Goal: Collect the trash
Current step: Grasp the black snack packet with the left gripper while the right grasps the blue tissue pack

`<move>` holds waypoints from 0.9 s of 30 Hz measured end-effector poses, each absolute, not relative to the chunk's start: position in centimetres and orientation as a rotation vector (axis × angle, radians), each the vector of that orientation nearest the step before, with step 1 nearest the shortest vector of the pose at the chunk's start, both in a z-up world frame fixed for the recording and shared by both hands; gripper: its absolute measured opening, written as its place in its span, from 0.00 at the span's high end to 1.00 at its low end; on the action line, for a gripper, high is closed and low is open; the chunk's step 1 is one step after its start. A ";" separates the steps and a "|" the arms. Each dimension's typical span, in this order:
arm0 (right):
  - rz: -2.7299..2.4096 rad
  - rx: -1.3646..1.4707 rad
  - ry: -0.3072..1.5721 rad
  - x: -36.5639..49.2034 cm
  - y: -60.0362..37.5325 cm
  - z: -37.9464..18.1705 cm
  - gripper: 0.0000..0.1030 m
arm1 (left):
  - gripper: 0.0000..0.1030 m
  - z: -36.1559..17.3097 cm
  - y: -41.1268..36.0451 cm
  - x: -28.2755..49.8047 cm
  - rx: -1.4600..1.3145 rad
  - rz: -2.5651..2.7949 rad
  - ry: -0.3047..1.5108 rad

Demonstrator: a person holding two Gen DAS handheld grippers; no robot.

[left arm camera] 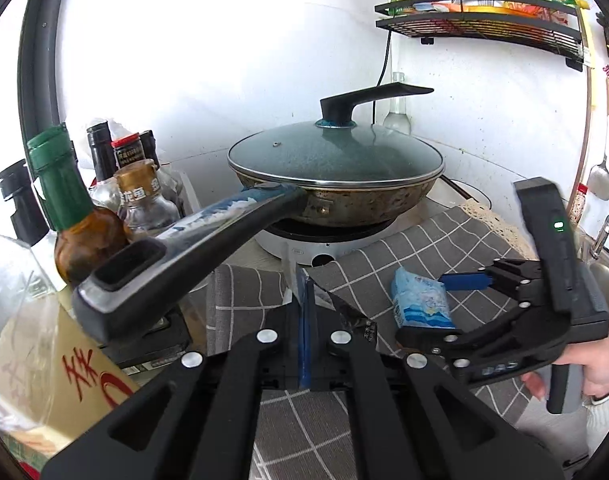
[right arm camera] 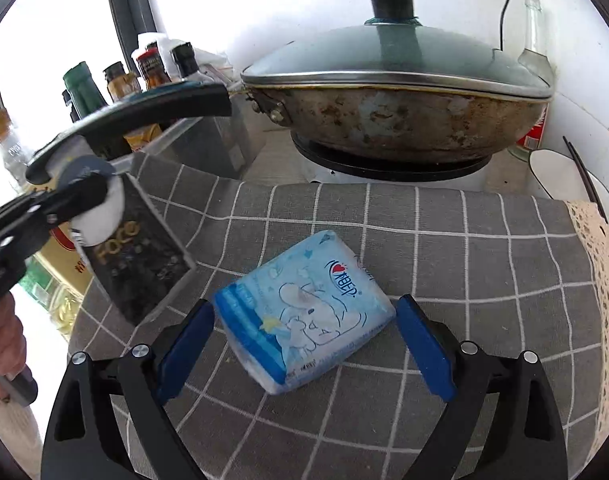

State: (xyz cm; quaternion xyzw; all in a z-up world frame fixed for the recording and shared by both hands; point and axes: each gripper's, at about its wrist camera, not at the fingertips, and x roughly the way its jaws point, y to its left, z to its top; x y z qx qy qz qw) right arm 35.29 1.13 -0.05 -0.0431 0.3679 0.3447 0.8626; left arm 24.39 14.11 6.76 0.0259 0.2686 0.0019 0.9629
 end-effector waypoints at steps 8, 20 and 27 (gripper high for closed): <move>0.682 -0.103 0.766 35.6 1.2 -0.3 0.43 | 0.99 7.2 14.0 22.6 0.048 -0.005 0.528; 0.712 -0.052 0.721 34.4 -0.5 0.0 0.87 | 0.99 8.2 12.7 20.6 0.064 -0.026 0.510; 0.726 -0.024 0.680 33.1 -2.0 0.9 0.90 | 0.99 9.0 11.5 19.8 0.081 -0.036 0.503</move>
